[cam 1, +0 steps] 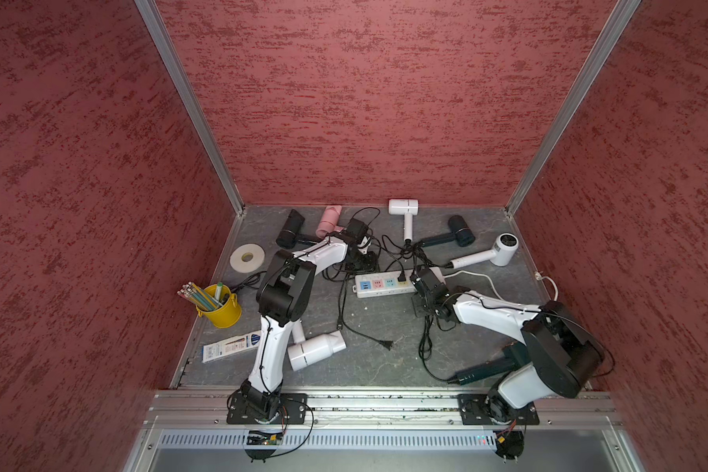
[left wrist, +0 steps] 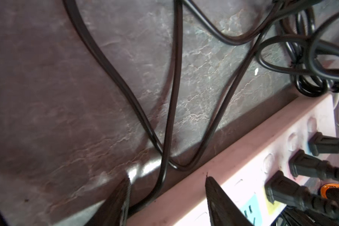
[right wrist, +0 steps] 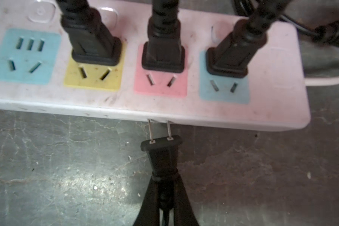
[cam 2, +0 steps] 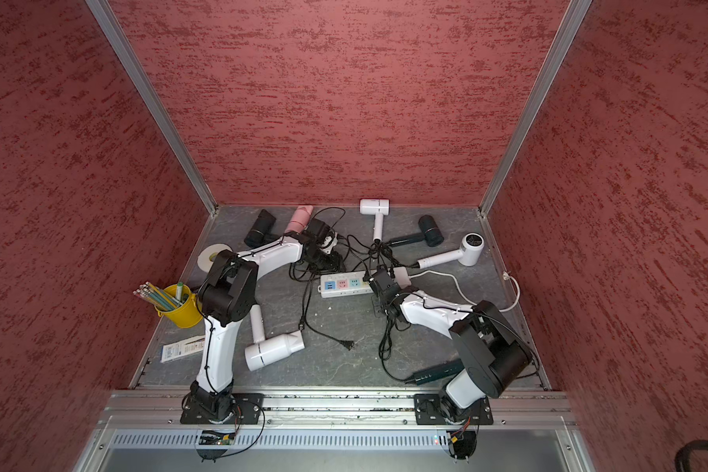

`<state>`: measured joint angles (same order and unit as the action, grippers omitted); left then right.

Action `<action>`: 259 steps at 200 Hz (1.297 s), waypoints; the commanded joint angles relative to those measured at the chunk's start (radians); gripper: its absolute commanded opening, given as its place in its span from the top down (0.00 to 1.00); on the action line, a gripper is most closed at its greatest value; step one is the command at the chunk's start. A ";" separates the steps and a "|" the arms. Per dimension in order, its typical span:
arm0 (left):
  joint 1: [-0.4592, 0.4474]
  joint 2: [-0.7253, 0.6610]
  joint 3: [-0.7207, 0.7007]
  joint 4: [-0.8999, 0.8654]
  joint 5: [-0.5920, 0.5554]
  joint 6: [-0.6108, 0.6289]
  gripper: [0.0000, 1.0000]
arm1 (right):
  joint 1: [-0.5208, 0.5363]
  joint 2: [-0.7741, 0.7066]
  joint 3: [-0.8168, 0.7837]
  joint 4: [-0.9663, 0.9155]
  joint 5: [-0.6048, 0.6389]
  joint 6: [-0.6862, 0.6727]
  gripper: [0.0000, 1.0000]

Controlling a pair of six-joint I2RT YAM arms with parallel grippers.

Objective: Charge the blow dryers
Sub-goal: Insert the plug into the socket.

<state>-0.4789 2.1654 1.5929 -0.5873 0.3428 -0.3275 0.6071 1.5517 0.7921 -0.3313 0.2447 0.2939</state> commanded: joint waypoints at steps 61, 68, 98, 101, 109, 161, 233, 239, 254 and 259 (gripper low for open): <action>-0.033 -0.035 -0.116 -0.004 0.070 -0.012 0.38 | -0.030 0.050 0.046 -0.001 -0.058 -0.047 1.00; -0.033 -0.036 -0.115 -0.007 0.076 -0.006 0.38 | -0.032 0.054 0.049 -0.001 -0.058 -0.048 1.00; -0.033 -0.036 -0.113 -0.009 0.081 0.007 0.38 | -0.045 0.058 0.052 0.014 -0.049 -0.047 1.00; -0.034 -0.035 -0.112 -0.010 0.083 0.009 0.38 | -0.046 0.055 0.052 0.019 -0.050 -0.049 1.00; -0.033 -0.032 -0.113 -0.009 0.089 0.012 0.38 | -0.050 0.045 0.048 0.032 -0.054 -0.056 1.00; -0.032 -0.027 -0.111 -0.014 0.091 0.030 0.38 | -0.076 0.025 0.038 0.067 -0.044 -0.171 1.00; -0.018 -0.029 -0.106 -0.025 0.096 0.051 0.38 | -0.078 -0.060 -0.048 0.168 -0.036 -0.361 1.00; -0.016 -0.030 -0.108 -0.024 0.099 0.051 0.38 | -0.078 -0.067 -0.054 0.175 -0.029 -0.364 1.00; -0.011 -0.032 -0.106 -0.021 0.110 0.053 0.38 | -0.081 -0.063 -0.054 0.176 -0.012 -0.366 1.00; -0.010 -0.032 -0.105 -0.020 0.112 0.053 0.38 | -0.081 -0.059 -0.050 0.174 -0.009 -0.367 1.00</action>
<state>-0.4934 2.1231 1.5089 -0.5426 0.4374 -0.2939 0.5320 1.5177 0.7349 -0.2565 0.1940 -0.0235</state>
